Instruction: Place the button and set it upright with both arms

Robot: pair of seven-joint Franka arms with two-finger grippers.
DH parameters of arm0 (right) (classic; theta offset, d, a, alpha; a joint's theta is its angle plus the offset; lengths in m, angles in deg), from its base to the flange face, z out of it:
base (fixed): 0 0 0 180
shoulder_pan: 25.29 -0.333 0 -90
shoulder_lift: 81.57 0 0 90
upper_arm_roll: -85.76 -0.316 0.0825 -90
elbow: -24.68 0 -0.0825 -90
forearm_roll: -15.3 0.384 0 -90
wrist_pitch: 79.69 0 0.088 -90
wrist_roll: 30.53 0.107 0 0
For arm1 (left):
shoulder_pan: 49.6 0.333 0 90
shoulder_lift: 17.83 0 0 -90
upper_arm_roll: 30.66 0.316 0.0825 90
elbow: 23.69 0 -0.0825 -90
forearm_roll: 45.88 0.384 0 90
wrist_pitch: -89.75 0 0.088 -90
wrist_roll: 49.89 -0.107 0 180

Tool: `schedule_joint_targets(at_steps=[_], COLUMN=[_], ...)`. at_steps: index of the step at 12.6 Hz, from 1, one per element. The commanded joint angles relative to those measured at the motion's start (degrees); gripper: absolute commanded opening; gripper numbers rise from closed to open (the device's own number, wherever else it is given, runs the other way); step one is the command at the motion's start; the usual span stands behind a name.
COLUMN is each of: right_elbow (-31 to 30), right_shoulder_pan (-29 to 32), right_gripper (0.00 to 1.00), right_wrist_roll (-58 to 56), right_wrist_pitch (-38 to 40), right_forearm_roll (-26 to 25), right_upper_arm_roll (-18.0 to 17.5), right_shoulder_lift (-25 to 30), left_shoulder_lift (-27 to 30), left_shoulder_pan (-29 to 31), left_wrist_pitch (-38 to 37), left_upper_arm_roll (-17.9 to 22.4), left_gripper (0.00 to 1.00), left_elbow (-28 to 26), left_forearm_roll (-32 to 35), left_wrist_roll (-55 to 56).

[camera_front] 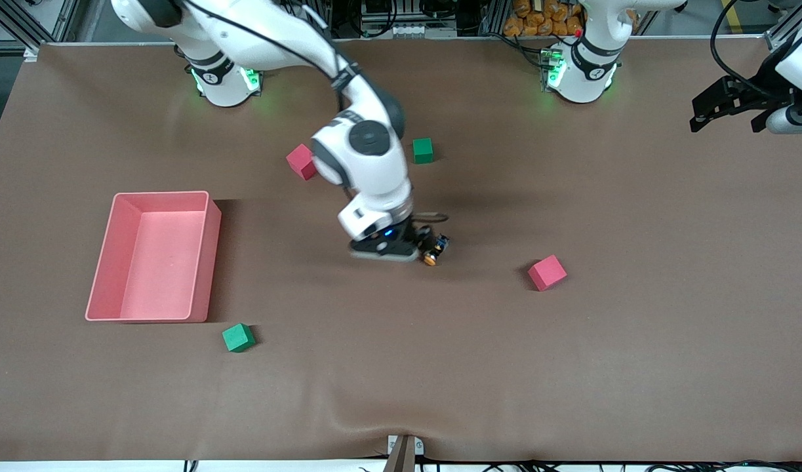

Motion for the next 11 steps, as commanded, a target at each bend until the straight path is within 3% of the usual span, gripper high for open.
schedule_joint_targets(at_steps=[1,3,6,11], right_elbow=[-1.07,-1.25,-1.43,-2.39], right_shoulder_pan=[6.38,10.07,14.65,26.85], right_gripper=[1.00,1.00,1.00,1.00], right_wrist_roll=[-7.90,-17.28,-28.81,-57.36], right_wrist_pitch=[1.17,6.50,20.55,36.92], right_forearm_roll=[0.09,0.17,0.35,5.27], right_upper_arm_roll=[-1.57,-1.57,-1.66,-1.49], right_shoulder_lift=[2.72,4.48,8.78,14.85], left_shoulder_lift=[0.19,0.19,0.19,0.28], left_shoulder_pan=[0.45,0.37,0.37,0.37], left_wrist_pitch=[-0.17,-0.25,-0.25,-0.25], left_upper_arm_roll=[-0.20,-0.20,-0.20,-0.29], left_gripper=[1.00,1.00,1.00,1.00], left_elbow=[0.41,0.32,0.24,0.24], left_forearm_roll=[0.08,0.08,0.08,-0.01], left_wrist_roll=[-1.18,-1.09,-1.09,-1.09])
